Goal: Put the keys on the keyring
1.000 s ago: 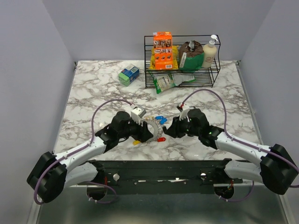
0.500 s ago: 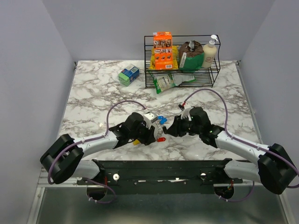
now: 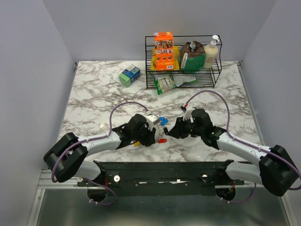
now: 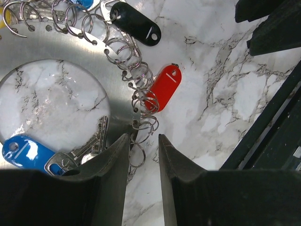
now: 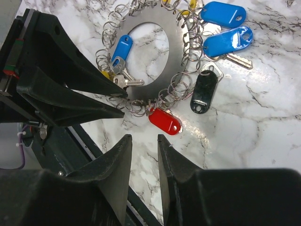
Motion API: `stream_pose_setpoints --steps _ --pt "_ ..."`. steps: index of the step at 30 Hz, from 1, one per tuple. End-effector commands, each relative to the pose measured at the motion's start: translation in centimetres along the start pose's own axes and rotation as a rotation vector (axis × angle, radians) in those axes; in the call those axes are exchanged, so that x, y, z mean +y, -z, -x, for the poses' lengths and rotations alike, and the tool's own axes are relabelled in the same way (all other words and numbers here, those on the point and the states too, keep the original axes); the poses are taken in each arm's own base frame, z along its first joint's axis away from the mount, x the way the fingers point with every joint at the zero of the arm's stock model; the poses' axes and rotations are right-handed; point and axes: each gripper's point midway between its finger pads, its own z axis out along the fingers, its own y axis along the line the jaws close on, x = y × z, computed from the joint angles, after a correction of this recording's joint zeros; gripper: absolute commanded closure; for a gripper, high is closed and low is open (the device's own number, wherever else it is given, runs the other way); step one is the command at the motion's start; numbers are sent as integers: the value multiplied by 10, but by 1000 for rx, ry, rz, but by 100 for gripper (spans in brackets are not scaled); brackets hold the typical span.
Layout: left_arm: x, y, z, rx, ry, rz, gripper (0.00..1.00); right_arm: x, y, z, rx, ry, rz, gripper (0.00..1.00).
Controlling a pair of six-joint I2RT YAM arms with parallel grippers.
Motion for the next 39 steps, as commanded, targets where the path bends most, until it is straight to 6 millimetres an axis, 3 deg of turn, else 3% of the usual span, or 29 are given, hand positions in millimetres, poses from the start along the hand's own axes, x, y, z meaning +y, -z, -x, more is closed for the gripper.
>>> stream_pose_setpoints --steps 1,11,16,17,25,39 --pt "3 -1 8 -9 -18 42 60 2 0 0 -4 -4 22 63" --pt "5 -12 1 47 -45 68 59 1 0 -1 -2 -12 23 63" --pt "6 -17 0 67 -61 96 69 1 0 -2 -3 -16 24 63" --pt "5 -17 1 66 -63 95 76 1 0 -1 -5 -15 25 63" --pt "5 -14 2 71 -59 104 100 1 -1 -3 3 -17 28 63" --pt "-12 -11 25 11 -53 34 99 7 -2 -5 24 17 72 61"
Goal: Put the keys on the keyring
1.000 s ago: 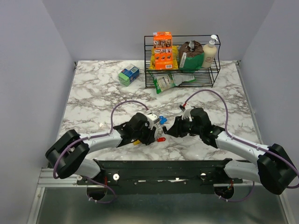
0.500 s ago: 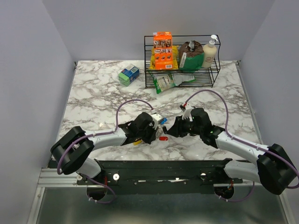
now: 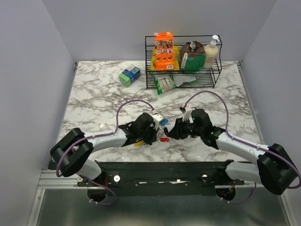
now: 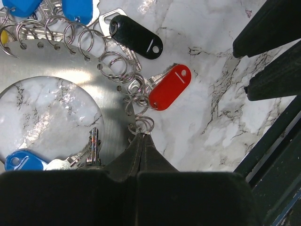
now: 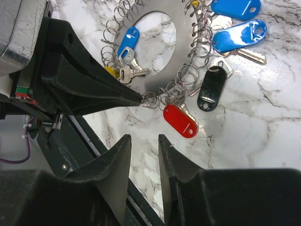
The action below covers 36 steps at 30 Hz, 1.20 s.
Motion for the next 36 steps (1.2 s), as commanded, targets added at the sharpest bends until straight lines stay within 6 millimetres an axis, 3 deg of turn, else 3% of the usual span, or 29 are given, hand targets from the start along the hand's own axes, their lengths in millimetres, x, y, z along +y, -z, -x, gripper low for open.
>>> stream_pose_setpoints --steps 1,9,12,15,26,36 --pt "-10 4 18 -36 -2 -31 97 4 -1 1 3 27 34 61" --pt "-9 -4 29 -52 14 -23 73 5 -1 -2 16 41 49 58" --pt "-7 0 32 -74 15 -9 59 6 -1 -2 22 46 55 58" --pt "-5 7 33 -92 19 -10 52 6 -1 -5 29 50 60 58" --pt "11 33 16 17 37 89 55 5 -4 -8 48 57 68 57" --pt "13 33 10 121 -21 94 59 3 -4 -8 50 62 57 57"
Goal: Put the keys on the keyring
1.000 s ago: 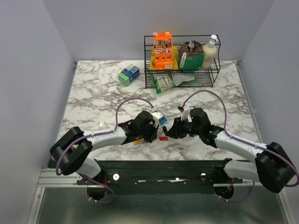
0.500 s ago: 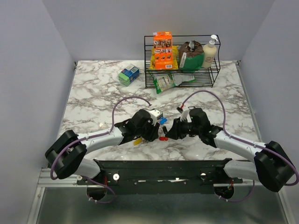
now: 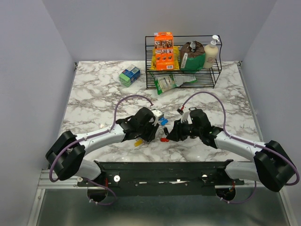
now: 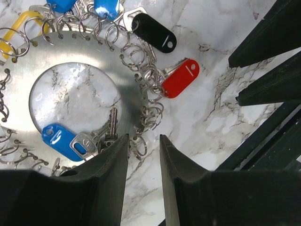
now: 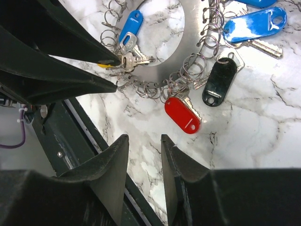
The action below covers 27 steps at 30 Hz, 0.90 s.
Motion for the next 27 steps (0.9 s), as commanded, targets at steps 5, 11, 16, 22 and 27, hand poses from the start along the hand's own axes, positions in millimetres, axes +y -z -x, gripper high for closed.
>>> stream_pose_setpoints --steps 5,11,16,22,27 --pt "1 3 -9 80 -91 -17 58 1 -1 3 0 24 15 57" --pt "-6 2 -9 76 -122 -50 58 3 0 5 -7 28 17 57" --pt "-9 -7 -13 87 -134 -66 58 2 1 6 -6 30 15 57" --pt "-10 -18 -15 110 -145 -74 57 1 2 4 -8 35 9 57" --pt "-9 -23 -12 112 -149 -67 57 0 3 4 -10 38 -1 57"
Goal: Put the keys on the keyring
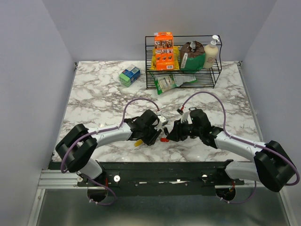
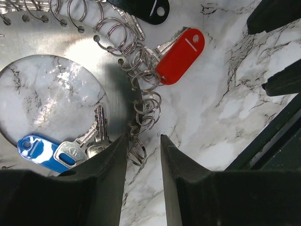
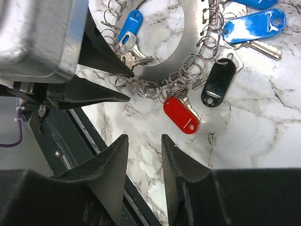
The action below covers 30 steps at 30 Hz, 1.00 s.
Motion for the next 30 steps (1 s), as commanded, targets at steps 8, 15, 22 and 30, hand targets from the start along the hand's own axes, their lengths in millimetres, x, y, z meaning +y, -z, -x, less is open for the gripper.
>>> stream_pose_setpoints --steps 8,15,22,30 --pt "-5 -7 20 -28 -31 -21 64 1 4 4 -10 25 -1 57" --pt "-7 -13 18 3 -33 -39 89 -1 5 3 -12 28 -11 57" --pt "-4 -2 23 -20 -31 -11 100 0 7 5 -19 32 -13 57" --pt "-16 29 42 -117 -37 -42 100 10 14 12 -44 69 19 57"
